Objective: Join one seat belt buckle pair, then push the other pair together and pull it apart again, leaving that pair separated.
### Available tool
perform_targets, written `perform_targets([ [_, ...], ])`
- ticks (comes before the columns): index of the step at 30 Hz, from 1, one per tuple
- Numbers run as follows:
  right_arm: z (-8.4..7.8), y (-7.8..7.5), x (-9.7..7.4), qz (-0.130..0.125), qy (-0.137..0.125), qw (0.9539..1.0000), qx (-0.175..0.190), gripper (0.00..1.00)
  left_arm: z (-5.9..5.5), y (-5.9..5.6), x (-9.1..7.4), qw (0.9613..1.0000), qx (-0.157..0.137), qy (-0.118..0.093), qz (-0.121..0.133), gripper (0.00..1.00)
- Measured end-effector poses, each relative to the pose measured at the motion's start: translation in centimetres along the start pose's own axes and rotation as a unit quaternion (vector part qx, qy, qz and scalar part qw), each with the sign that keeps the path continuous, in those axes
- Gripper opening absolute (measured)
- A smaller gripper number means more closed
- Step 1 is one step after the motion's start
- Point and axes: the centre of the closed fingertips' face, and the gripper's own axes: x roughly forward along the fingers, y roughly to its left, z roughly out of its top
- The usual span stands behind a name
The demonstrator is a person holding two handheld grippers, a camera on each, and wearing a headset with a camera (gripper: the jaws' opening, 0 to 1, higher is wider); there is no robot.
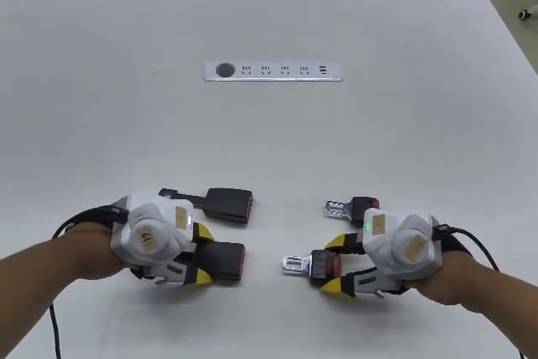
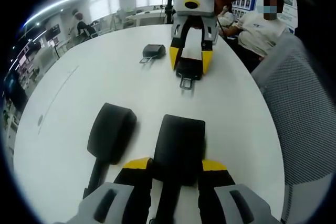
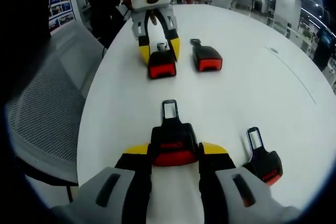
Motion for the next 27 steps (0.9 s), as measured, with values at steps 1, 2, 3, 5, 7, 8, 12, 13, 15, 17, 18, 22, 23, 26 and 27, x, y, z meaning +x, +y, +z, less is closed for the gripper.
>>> perform_targets([
  [1,0.1,0.0,0.1,0.001,-0.002,1.0,0.0,0.34,0.0,0.0,0.0,1.0,0.0,0.0,0.0,0.35],
  [2,0.3,0.1,0.4,0.001,-0.003,1.0,-0.002,0.34,0.0,0.0,0.0,1.0,0.0,0.001,0.0,0.35],
  [3,0.3,-0.1,0.5,0.002,-0.005,1.0,-0.002,0.34,0.0,0.0,0.0,1.0,-0.001,0.001,0.0,0.35],
  [5,0.6,0.0,0.7,0.005,-0.007,1.0,-0.003,0.34,-0.1,0.0,-0.1,1.0,-0.002,0.001,0.0,0.35],
  [7,0.7,-0.2,0.9,0.007,-0.009,0.9999,-0.004,0.34,-0.1,0.0,-0.1,1.0,-0.003,0.002,0.001,0.35],
  [8,0.8,-0.2,1.1,0.007,-0.011,0.9999,-0.004,0.34,-0.2,0.1,0.0,1.0,-0.005,0.002,0.002,0.35],
  [12,1.2,-0.2,1.4,0.009,-0.015,0.9998,-0.006,0.34,-0.1,0.1,-0.1,0.9999,-0.01,0.003,0.006,0.35],
  [13,1.4,-0.2,1.4,0.011,-0.016,0.9998,-0.007,0.34,-0.1,0.1,-0.1,0.9999,-0.011,0.003,0.006,0.35],
  [15,1.7,-0.2,1.5,0.012,-0.017,0.9997,-0.009,0.34,0.0,0.0,-0.1,0.9999,-0.013,0.005,0.007,0.35],
  [17,2.0,-0.1,1.7,0.013,-0.018,0.9997,-0.01,0.34,-0.1,0.1,0.0,0.9998,-0.015,0.007,0.009,0.35],
  [18,2.2,0.0,1.8,0.013,-0.019,0.9997,-0.009,0.34,-0.1,0.1,0.0,0.9998,-0.016,0.007,0.009,0.35],
  [22,2.6,0.0,2.1,0.013,-0.022,0.9996,-0.009,0.34,0.1,-0.1,0.0,0.9995,-0.025,0.007,0.016,0.35],
  [23,2.6,0.0,2.1,0.013,-0.023,0.9996,-0.008,0.34,0.1,-0.1,0.0,0.9995,-0.026,0.006,0.016,0.35],
  [26,3.0,0.0,2.4,0.014,-0.026,0.9995,-0.007,0.34,0.0,0.0,0.1,0.9995,-0.026,0.009,0.016,0.35],
  [27,3.1,0.0,2.5,0.015,-0.028,0.9995,-0.008,0.34,0.0,0.0,0.1,0.9995,-0.025,0.011,0.015,0.35],
])
